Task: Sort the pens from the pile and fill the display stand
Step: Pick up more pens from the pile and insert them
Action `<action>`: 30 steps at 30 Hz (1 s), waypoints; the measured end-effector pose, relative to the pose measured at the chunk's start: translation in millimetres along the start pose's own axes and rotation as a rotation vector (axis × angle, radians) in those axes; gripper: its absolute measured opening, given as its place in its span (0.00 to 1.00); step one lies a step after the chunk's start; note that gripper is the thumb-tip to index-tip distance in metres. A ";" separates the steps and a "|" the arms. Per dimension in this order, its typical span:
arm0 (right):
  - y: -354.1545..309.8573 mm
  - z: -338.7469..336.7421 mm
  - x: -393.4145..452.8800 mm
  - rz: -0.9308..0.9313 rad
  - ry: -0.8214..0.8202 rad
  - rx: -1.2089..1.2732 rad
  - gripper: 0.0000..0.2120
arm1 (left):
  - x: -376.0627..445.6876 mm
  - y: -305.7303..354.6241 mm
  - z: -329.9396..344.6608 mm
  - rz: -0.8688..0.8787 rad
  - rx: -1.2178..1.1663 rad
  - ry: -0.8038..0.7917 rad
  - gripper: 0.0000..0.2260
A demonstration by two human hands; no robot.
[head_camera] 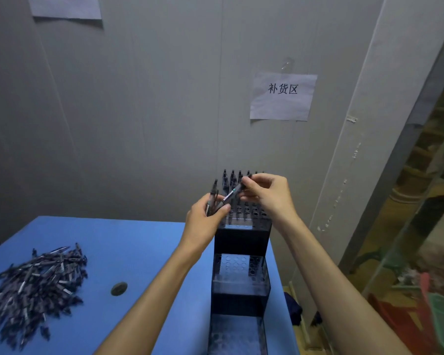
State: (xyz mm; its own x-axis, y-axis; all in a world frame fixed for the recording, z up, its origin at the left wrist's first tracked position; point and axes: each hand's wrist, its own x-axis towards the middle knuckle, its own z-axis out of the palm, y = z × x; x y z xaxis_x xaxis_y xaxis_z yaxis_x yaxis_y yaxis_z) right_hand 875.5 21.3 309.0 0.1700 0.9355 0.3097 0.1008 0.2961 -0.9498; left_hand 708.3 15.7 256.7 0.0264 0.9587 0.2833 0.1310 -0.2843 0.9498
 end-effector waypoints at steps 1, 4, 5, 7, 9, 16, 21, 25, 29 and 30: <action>0.9 -1.2 1.8 -0.006 0.029 0.012 0.06 | 0.9 -0.6 -0.8 -0.010 0.024 0.019 0.05; 0.8 -8.9 9.7 -0.039 0.115 -0.014 0.04 | 5.5 -7.0 -7.4 -0.085 0.008 0.065 0.06; 0.3 -11.7 12.7 -0.051 0.132 -0.039 0.04 | 6.3 -8.8 -10.5 -0.107 -0.005 0.068 0.07; -1.2 -15.8 17.0 -0.094 0.165 -0.115 0.06 | 5.9 -9.4 -16.7 -0.121 -0.003 0.070 0.08; -3.8 -17.7 18.6 -0.176 0.207 -0.230 0.05 | 4.8 -10.7 -22.0 -0.087 0.027 0.066 0.09; -10.0 -9.9 23.4 -0.357 0.213 -0.499 0.06 | 2.9 -14.3 -26.6 -0.113 0.022 0.041 0.05; -3.5 -0.5 22.3 -0.404 0.147 -0.619 0.06 | -4.0 -14.4 -29.2 -0.030 -0.014 0.008 0.04; -2.3 2.0 22.1 -0.402 0.170 -0.618 0.08 | -3.2 -18.0 -32.0 0.001 0.035 0.026 0.04; 8.2 3.8 19.8 -0.305 0.063 -0.666 0.12 | 1.8 -22.7 -30.6 -0.053 0.013 0.044 0.06; 12.3 4.9 17.5 -0.289 0.049 -0.672 0.11 | 2.5 -23.0 -30.1 -0.065 0.002 0.044 0.07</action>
State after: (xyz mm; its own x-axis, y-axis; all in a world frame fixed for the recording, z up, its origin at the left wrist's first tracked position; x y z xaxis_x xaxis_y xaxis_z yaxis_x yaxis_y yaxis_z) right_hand 875.0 42.3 302.5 0.0873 0.8237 0.5602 0.7249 0.3332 -0.6029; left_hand 675.6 24.3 239.5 -0.0262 0.9737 0.2264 0.1328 -0.2211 0.9662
